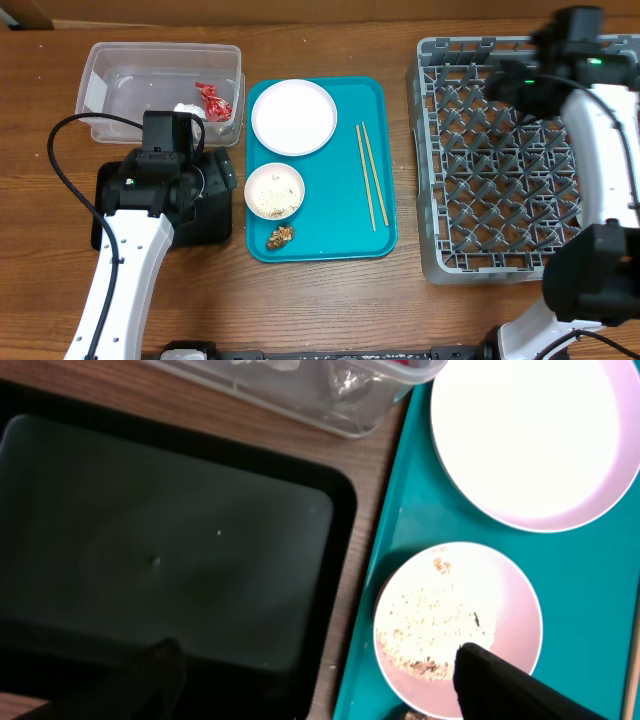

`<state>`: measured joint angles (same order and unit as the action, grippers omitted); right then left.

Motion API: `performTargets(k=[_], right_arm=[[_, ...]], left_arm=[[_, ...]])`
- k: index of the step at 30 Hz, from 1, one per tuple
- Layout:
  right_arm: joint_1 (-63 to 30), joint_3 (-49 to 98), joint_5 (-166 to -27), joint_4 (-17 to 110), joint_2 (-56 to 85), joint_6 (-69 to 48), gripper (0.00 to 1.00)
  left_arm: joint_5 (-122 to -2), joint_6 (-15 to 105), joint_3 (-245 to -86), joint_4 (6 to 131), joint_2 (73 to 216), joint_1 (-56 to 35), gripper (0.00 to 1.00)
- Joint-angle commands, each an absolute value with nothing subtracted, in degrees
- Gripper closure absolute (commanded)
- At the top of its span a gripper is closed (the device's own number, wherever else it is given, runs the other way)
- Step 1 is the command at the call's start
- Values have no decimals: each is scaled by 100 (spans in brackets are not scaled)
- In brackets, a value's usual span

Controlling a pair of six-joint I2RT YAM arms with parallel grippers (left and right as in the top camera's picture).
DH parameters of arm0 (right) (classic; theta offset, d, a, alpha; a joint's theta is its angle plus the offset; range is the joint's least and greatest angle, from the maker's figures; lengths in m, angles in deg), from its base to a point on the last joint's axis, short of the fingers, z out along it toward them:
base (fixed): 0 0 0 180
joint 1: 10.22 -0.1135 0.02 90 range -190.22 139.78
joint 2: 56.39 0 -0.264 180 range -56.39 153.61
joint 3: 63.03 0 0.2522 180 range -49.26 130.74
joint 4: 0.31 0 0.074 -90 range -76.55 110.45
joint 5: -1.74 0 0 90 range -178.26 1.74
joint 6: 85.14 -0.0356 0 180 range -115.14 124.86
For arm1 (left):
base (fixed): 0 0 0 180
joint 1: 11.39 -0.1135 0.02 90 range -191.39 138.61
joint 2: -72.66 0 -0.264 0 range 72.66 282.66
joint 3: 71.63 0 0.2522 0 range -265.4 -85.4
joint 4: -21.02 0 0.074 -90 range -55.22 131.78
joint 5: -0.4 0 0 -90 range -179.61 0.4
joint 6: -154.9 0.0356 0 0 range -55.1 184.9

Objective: Sort waste into correct bins and load items into the dishwasher
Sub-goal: 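Move the left gripper to the rice plate and grasp its rim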

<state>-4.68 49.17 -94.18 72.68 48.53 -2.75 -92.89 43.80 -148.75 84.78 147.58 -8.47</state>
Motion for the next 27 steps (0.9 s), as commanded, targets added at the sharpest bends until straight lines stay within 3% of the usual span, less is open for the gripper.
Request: performTargets(k=[1, 14, 20, 27], right_arm=[[-1154, 4937, -9995, 7254, 4838, -221, 21], [-2728, 4698, -9912, 8179, 5111, -1043, 21], [-2666, 4681, -9223, 8782, 5087, -1036, 22], [-2164, 4681, -9057, 9182, 4947, -966, 22]], left_arm=[[-9318, 4303, -14877, 8605, 14766, -836, 11], [-8953, 4303, -14875, 9003, 14991, -834, 8], [-8437, 4325, -14875, 8662, 15372, -477, 10], [-8468, 4441, -14877, 8063, 16091, 624, 12]])
